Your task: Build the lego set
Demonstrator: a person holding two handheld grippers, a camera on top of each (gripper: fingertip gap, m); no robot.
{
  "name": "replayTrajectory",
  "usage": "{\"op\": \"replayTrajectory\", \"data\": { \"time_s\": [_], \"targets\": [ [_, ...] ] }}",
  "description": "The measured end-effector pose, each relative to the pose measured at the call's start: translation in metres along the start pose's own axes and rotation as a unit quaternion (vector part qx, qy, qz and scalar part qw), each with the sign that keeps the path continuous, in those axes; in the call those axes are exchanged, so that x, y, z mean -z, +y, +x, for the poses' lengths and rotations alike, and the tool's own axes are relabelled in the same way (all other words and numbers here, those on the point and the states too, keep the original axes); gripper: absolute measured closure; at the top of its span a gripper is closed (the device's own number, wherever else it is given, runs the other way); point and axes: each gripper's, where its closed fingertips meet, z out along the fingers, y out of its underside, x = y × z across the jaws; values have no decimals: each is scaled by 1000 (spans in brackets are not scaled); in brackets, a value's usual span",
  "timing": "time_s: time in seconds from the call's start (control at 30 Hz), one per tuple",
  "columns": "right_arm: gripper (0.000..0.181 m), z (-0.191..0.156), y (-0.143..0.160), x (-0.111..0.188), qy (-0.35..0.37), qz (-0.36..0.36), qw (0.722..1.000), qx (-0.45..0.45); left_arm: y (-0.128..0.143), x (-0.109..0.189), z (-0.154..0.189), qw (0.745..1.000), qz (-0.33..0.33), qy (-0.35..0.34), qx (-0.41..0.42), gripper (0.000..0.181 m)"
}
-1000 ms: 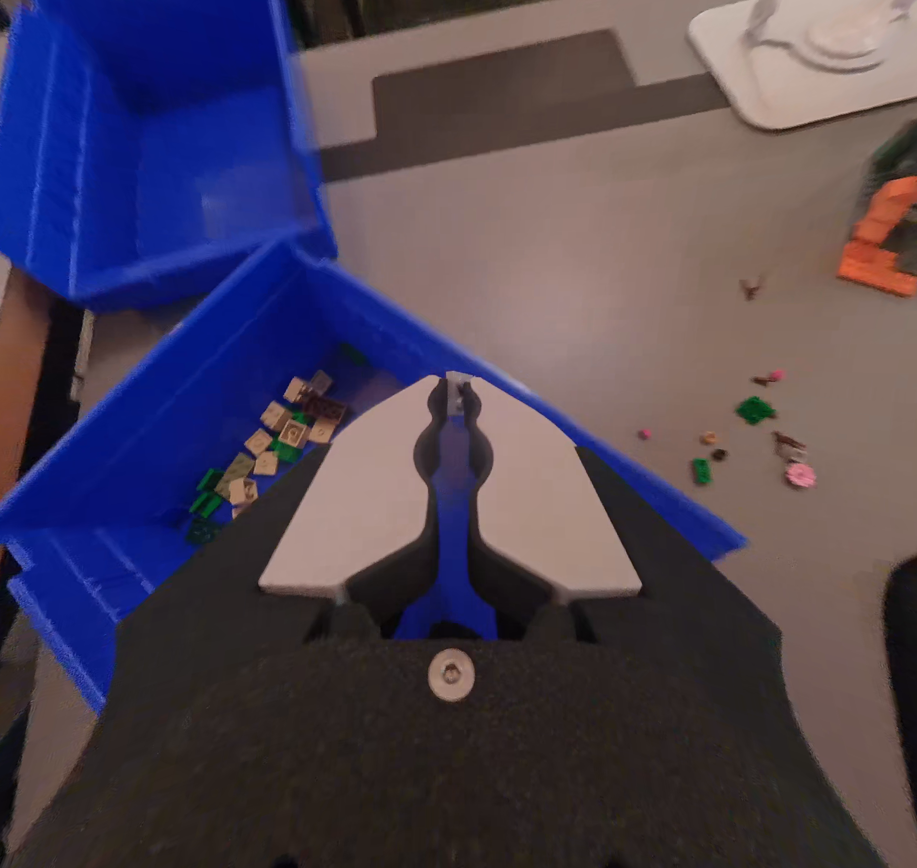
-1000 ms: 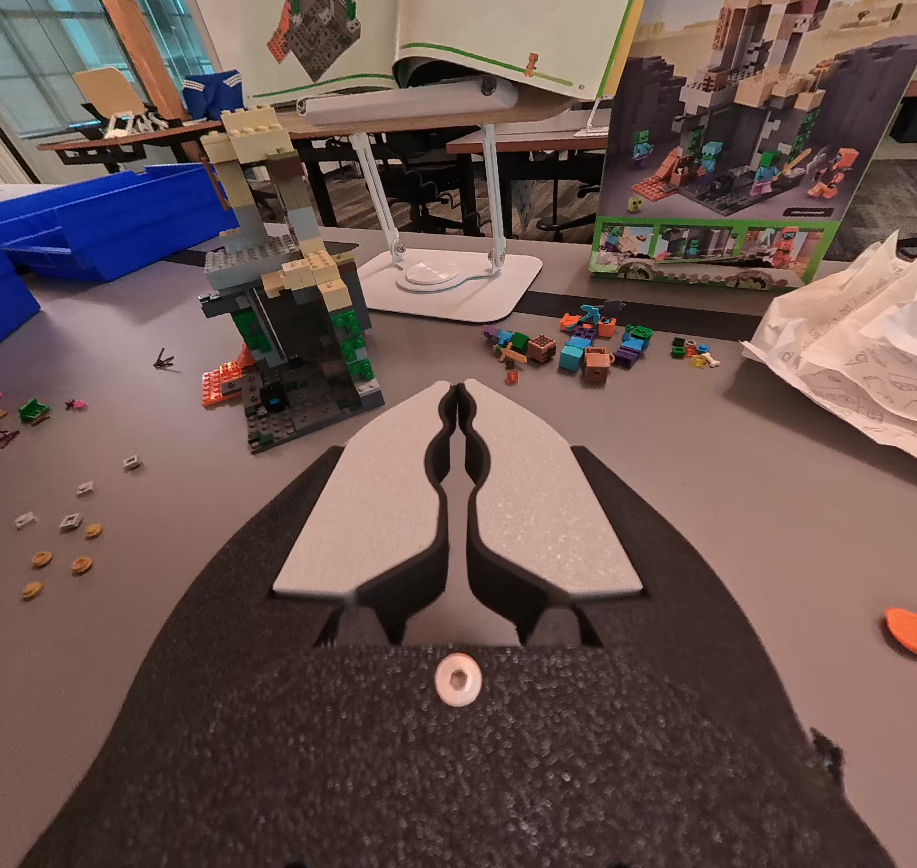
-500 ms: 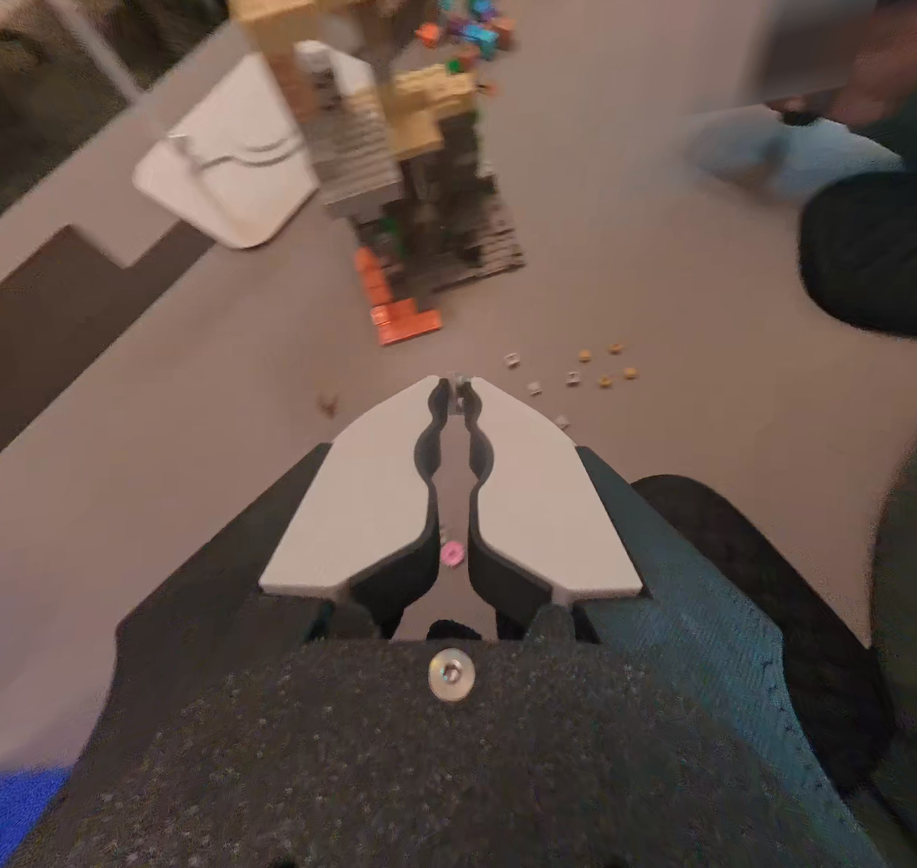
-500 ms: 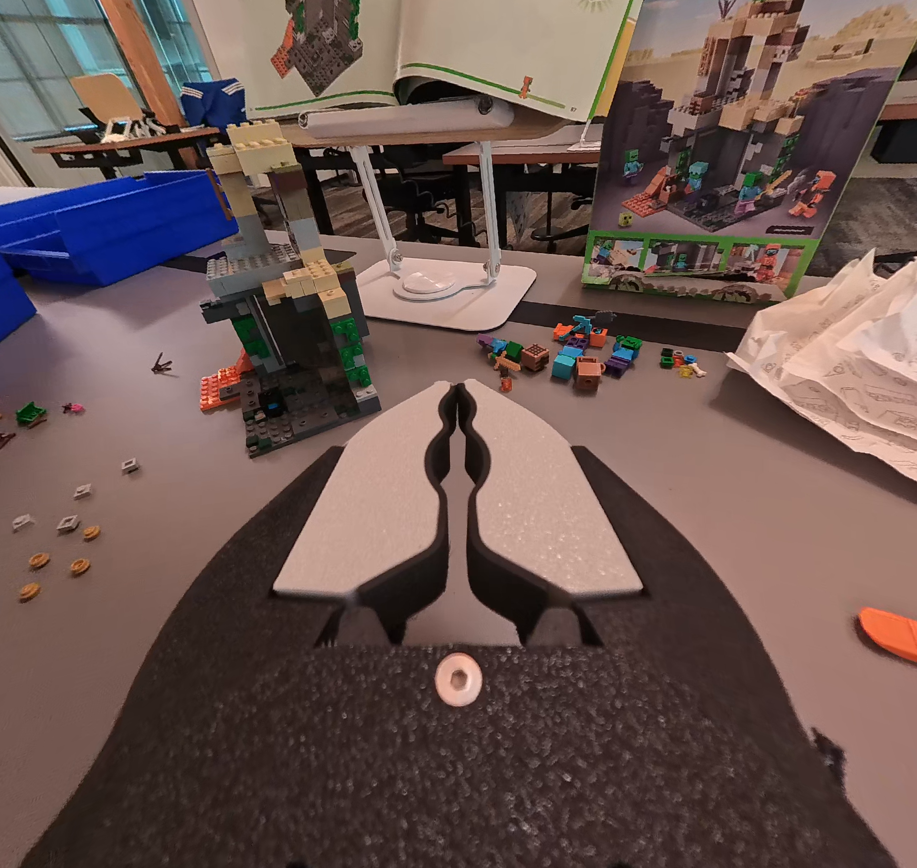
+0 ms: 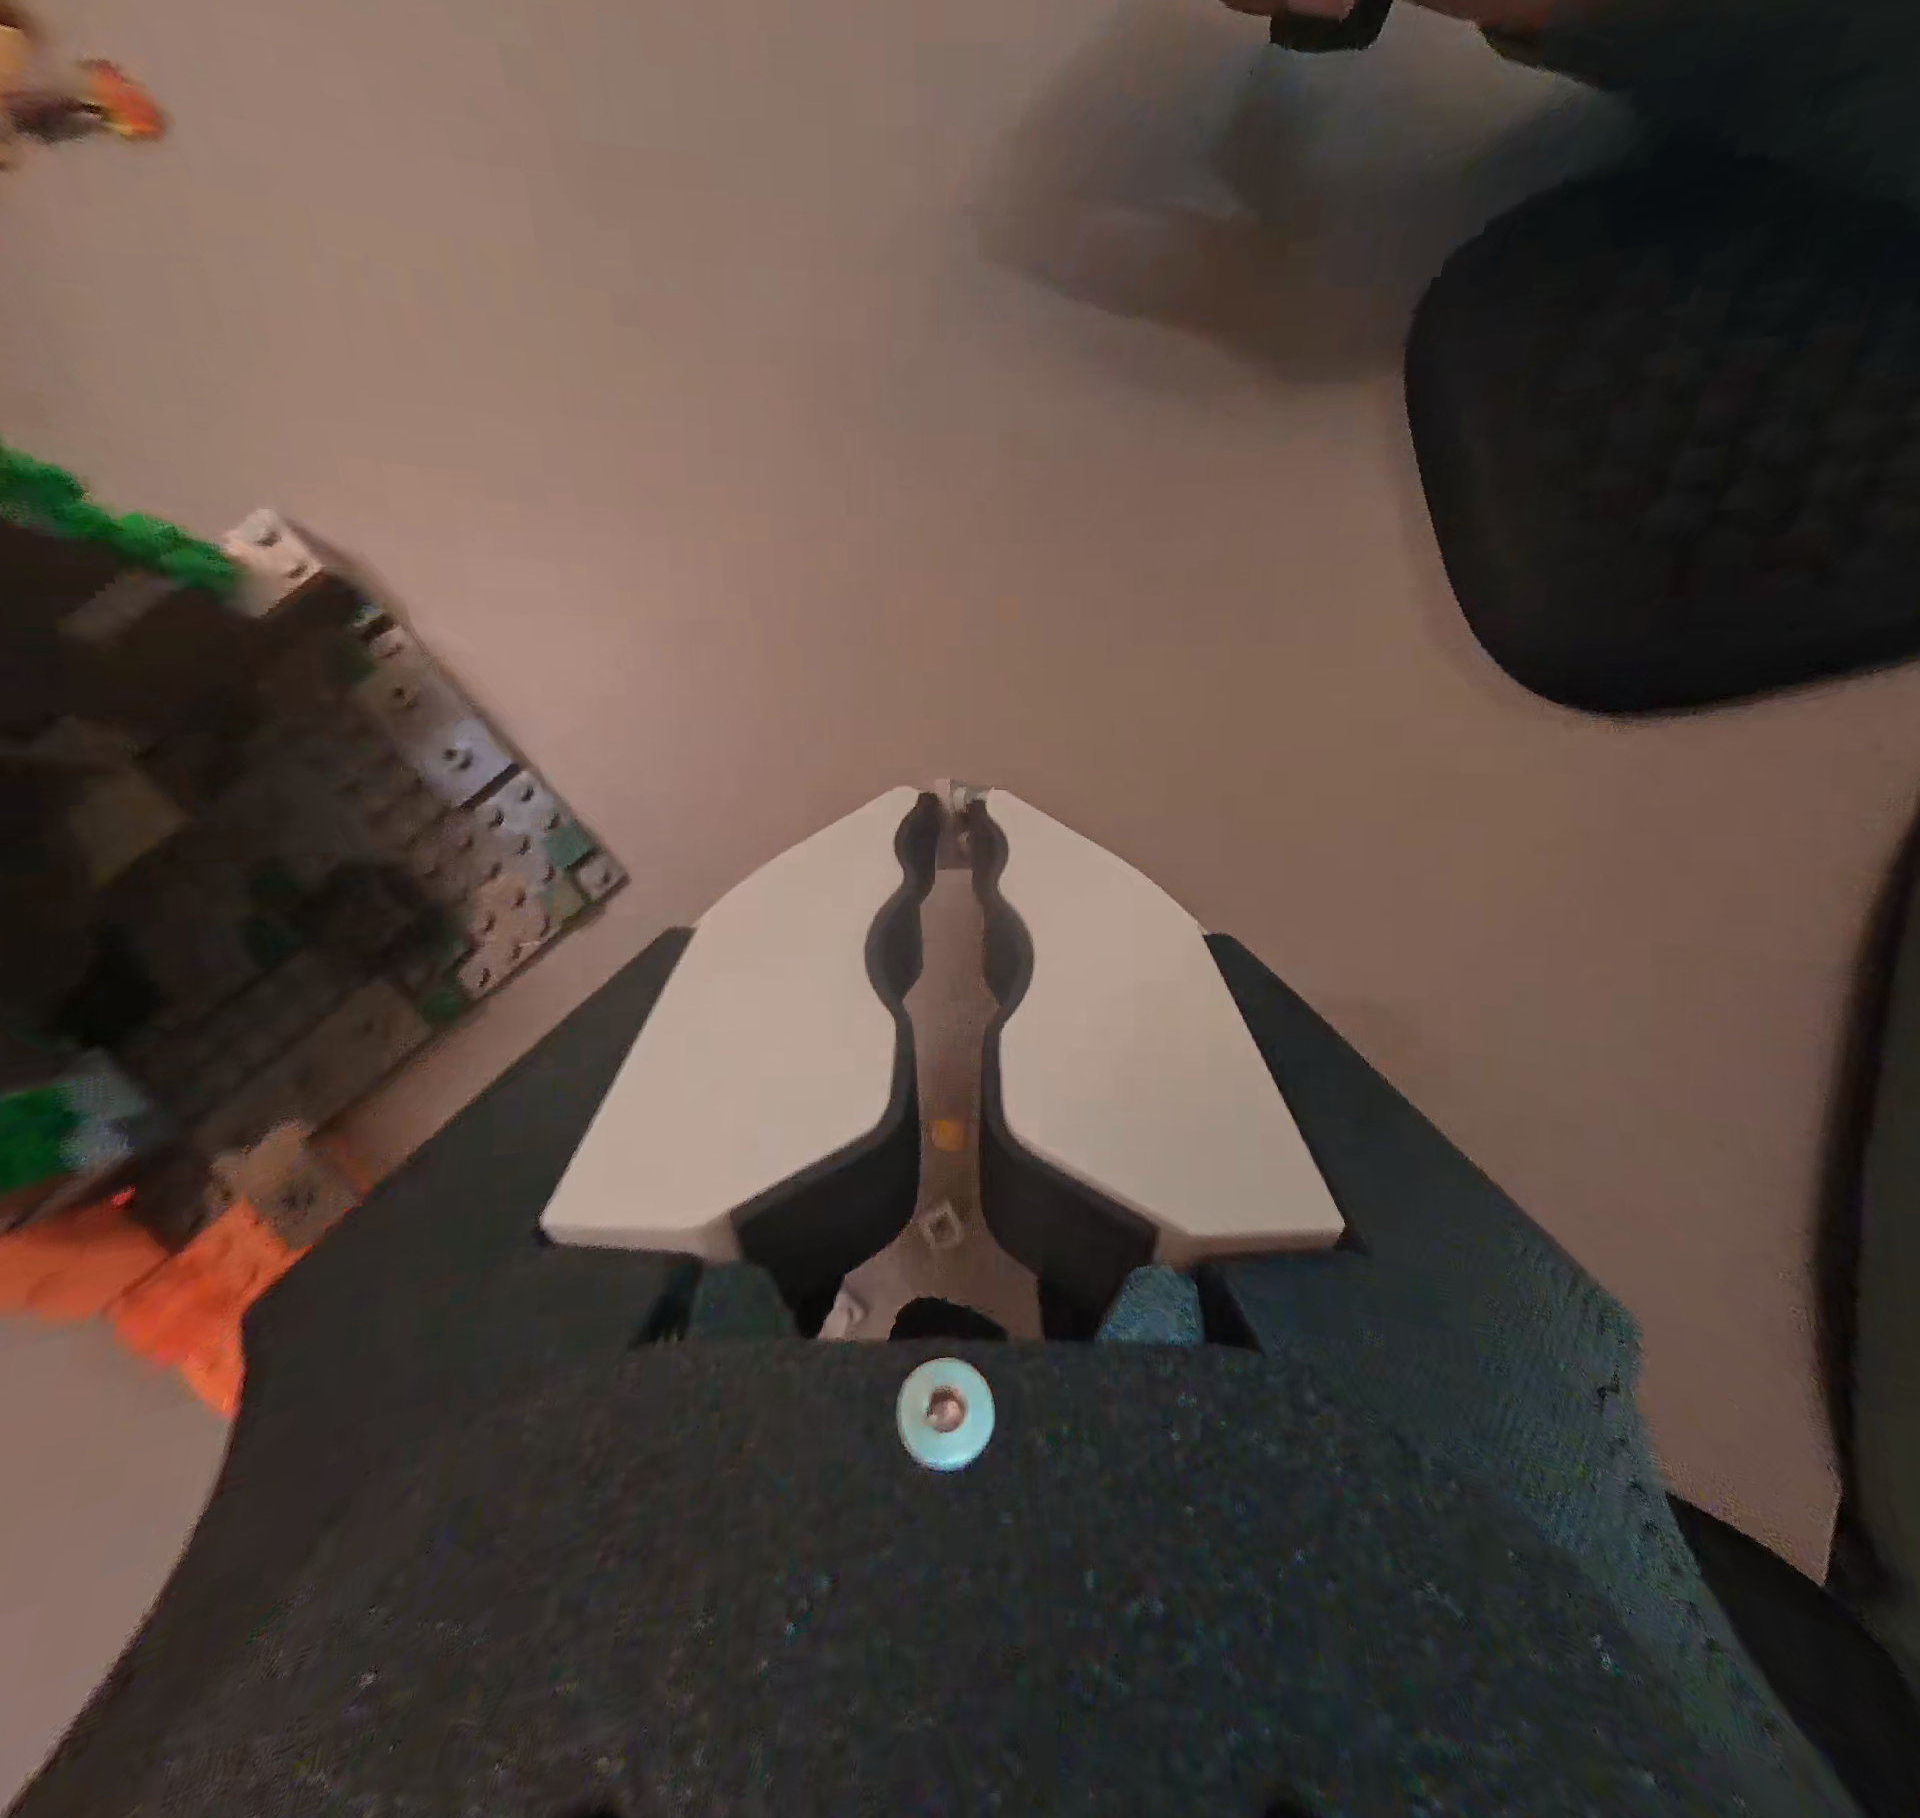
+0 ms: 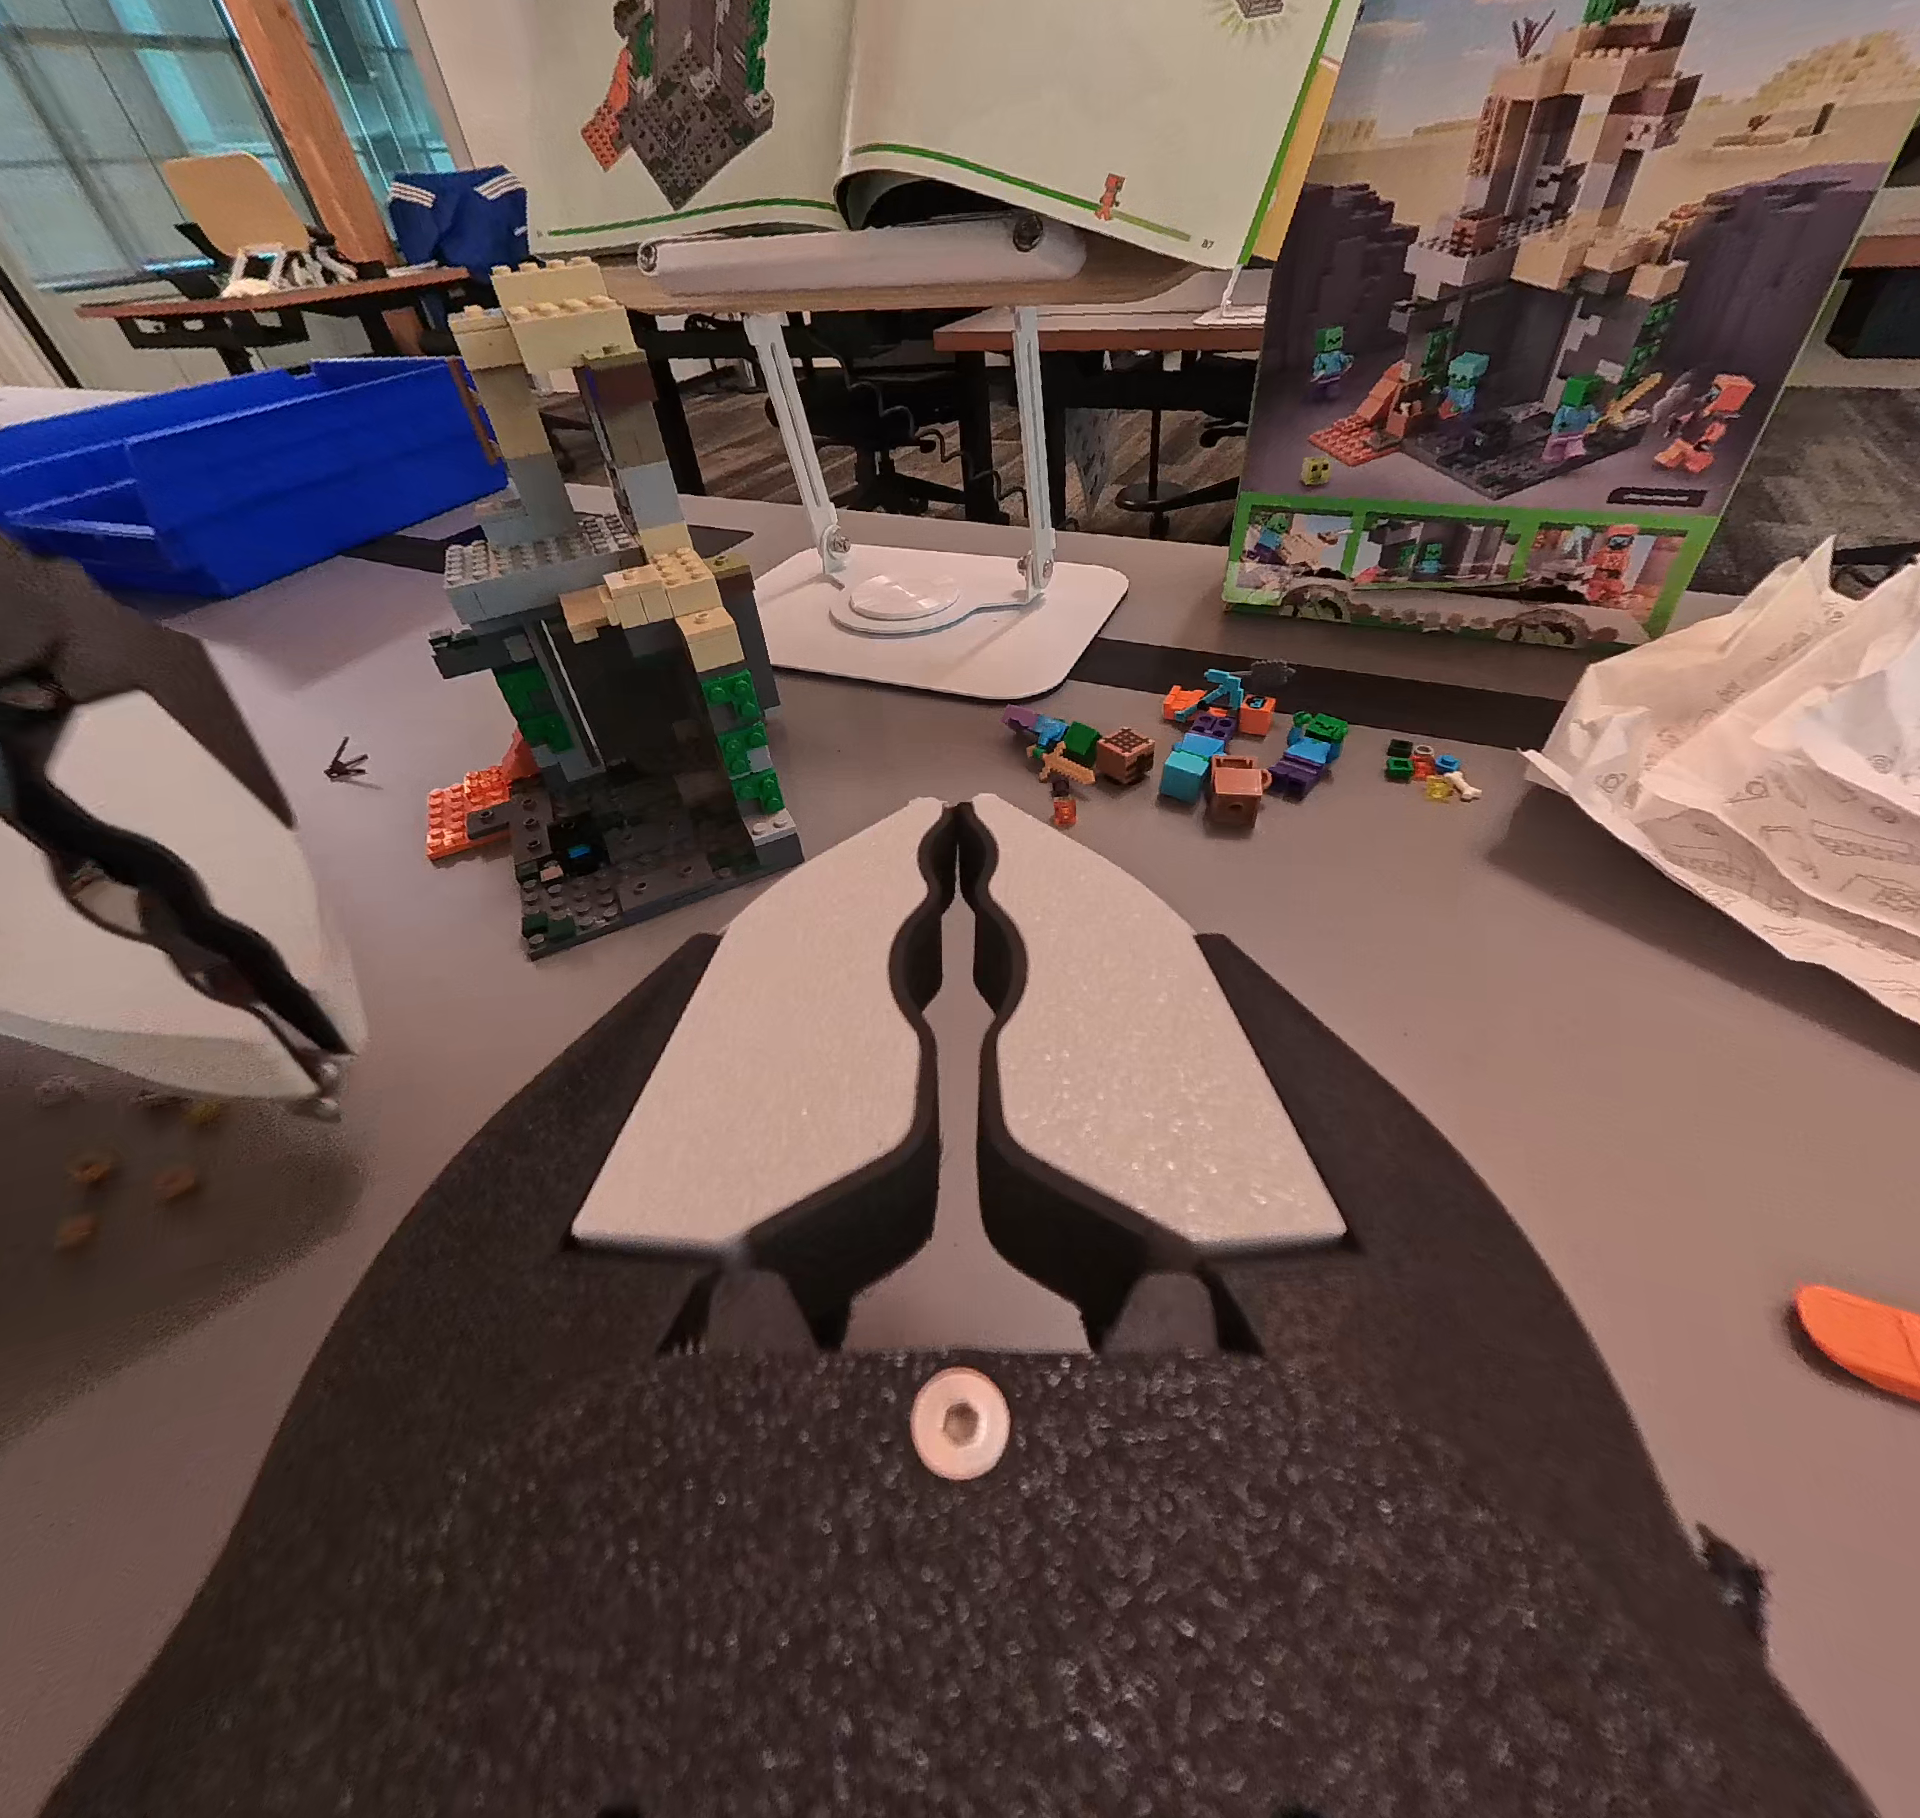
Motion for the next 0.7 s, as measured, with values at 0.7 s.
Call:
{"op": "replayTrajectory", "data": {
  "time_s": [0.7],
  "targets": [
    [181, -5, 1, 0, -11, -2, 1000, -3, 0, 23, -20, 999, 39, -18, 2, 165]
  ]
}}
